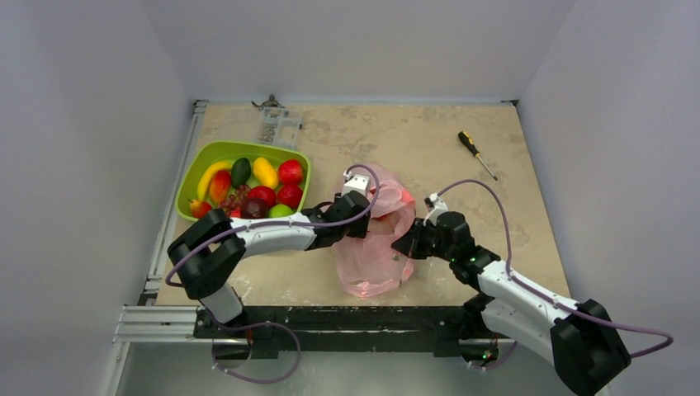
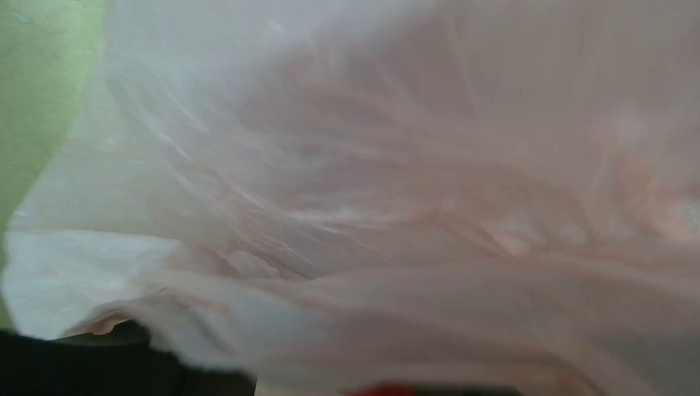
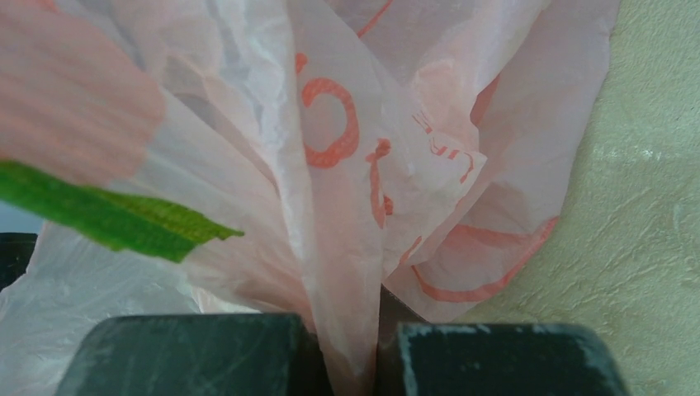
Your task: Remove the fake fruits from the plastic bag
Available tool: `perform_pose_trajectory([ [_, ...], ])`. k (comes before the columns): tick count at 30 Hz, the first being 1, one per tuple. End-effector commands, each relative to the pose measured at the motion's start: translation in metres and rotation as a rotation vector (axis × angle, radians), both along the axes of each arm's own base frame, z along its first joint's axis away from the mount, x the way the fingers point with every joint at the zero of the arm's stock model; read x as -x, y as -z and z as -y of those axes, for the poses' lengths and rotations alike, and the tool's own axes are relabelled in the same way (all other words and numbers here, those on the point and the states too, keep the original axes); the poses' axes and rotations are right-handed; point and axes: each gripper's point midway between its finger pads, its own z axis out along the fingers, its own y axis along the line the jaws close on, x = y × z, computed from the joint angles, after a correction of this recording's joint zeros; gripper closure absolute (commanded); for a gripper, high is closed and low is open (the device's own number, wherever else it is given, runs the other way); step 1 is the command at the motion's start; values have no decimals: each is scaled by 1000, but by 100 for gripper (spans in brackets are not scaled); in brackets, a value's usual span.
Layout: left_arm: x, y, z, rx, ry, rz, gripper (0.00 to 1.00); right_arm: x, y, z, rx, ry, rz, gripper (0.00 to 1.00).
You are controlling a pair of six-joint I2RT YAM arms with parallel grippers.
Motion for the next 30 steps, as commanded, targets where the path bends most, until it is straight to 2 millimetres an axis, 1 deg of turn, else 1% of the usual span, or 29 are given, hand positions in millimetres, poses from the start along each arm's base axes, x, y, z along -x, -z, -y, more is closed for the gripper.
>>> perform_pose_trajectory([
  [1,1,-18,30,77,111,-15,59,-4,-13,-7,-32,-18,37,100],
  [2,2,-20,32,79,120,-21,64,-4,-13,-7,-31,-17,38,100],
  [4,3,-26,34,83,135,-24,79,-4,-12,-6,-29,-15,37,100],
  [6,2,-34,35,84,139,-15,92,-4,-11,-6,-27,-15,37,100],
  [10,1,-59,41,113,181,19,100,-3,-8,-5,-27,-9,31,100],
  [14,9,-91,52,150,266,22,100,-3,-7,-4,-31,5,28,100],
  [16,17,-105,55,183,302,9,100,-5,-6,-1,-22,22,28,100],
  [19,32,-124,54,242,340,-9,100,-12,-5,6,-2,84,32,100],
  [22,49,-136,49,290,386,-19,100,-18,-5,11,-7,143,24,100],
  [25,70,-145,43,306,457,-63,100,-26,-2,18,5,222,2,100],
  [27,85,-146,36,303,499,-101,100,-31,-2,22,7,272,-7,100],
  [30,113,-146,26,334,580,-150,100,-37,-6,27,-8,339,-11,100],
])
